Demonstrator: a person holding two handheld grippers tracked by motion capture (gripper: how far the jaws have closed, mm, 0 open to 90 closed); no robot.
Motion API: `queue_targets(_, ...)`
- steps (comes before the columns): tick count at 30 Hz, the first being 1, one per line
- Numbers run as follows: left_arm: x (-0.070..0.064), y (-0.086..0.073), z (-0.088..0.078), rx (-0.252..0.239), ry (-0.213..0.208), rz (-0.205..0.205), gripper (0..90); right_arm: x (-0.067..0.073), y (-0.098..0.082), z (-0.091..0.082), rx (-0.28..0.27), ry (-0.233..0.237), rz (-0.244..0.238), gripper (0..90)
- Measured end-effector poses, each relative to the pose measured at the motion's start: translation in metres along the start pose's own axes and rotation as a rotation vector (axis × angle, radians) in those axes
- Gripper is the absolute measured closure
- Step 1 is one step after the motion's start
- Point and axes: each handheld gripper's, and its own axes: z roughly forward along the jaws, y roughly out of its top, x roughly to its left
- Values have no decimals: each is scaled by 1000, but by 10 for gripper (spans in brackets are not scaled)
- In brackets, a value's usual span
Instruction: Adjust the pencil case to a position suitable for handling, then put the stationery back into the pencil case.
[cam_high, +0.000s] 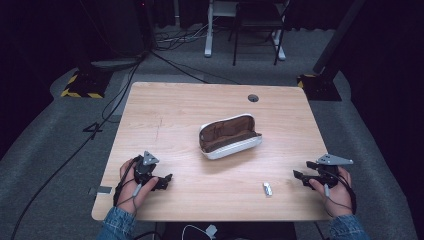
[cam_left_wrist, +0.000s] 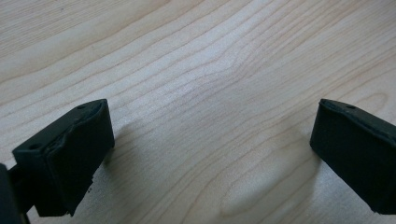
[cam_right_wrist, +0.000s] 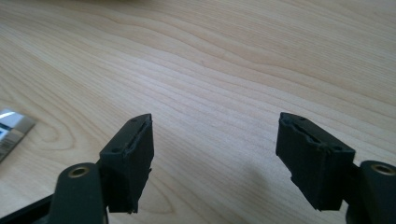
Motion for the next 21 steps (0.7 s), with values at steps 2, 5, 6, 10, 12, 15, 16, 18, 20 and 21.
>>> queue_targets(2,0,1,1,-3,-1,1,2,2,1,-5,-8,3,0,289)
queue_targets(5,1,3,2,-1,3,7,1,7,3,-11,-19,4,2,289)
queue_targets(6,0,3,3,-2,-4,2,1,8,3,-13,-24,7,0,289)
queue_targets(10,0,5,4,-1,0,11,1,14,4,-19,-31,19,-13,289)
queue_targets(12,-1,6,5,-1,-5,4,1,18,3,-21,-28,29,-12,289)
queue_targets(15,-1,6,6,-3,-5,2,1,22,3,-24,-23,36,-21,290)
queue_targets(16,-1,6,6,-3,-5,2,1,25,3,-25,-25,39,-28,290)
queue_targets(18,-1,6,6,-2,-6,5,1,29,3,-28,-31,48,-32,290)
queue_targets(20,-1,7,6,-5,-6,7,1,33,3,-30,-35,56,-38,290)
queue_targets(21,-1,7,6,-4,-6,8,1,37,3,-31,-34,68,-45,291)
